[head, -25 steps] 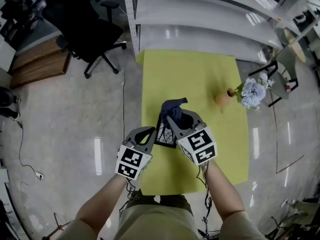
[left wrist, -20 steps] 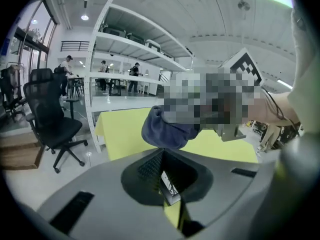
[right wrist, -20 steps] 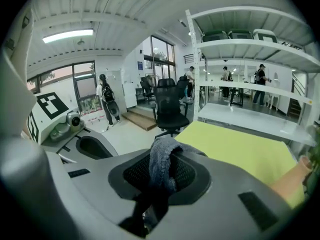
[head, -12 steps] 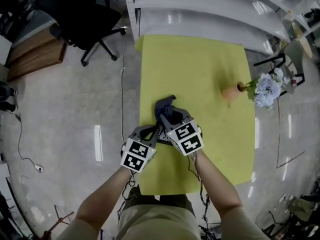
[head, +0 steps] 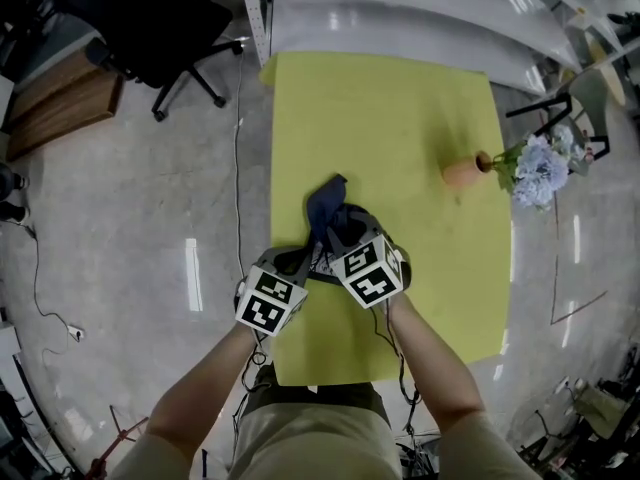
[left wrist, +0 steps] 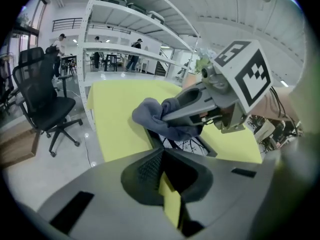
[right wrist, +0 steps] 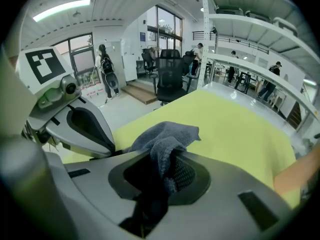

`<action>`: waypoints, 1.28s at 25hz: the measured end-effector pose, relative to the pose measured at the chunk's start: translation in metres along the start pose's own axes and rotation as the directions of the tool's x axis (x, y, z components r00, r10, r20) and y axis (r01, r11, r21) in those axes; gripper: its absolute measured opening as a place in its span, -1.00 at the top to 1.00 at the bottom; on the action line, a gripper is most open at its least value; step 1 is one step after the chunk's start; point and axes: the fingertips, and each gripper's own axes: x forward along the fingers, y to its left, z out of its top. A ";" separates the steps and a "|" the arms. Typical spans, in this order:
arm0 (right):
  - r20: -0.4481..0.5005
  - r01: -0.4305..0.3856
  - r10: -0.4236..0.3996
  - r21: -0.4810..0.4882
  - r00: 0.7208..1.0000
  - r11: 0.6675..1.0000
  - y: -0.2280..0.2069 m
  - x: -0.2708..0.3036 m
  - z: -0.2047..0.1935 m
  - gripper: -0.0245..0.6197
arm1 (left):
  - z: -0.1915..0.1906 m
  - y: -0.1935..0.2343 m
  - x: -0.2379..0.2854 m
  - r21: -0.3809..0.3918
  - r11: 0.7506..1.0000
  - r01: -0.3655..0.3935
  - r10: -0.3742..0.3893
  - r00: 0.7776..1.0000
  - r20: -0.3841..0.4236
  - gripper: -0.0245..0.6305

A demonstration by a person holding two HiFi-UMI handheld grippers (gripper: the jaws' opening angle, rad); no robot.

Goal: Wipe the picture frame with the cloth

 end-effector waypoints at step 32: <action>-0.058 -0.112 0.111 -0.017 0.992 0.994 0.049 -0.006 -0.012 0.70 | 0.000 -0.002 0.003 -0.030 0.999 0.027 -0.026 0.999 0.035 0.90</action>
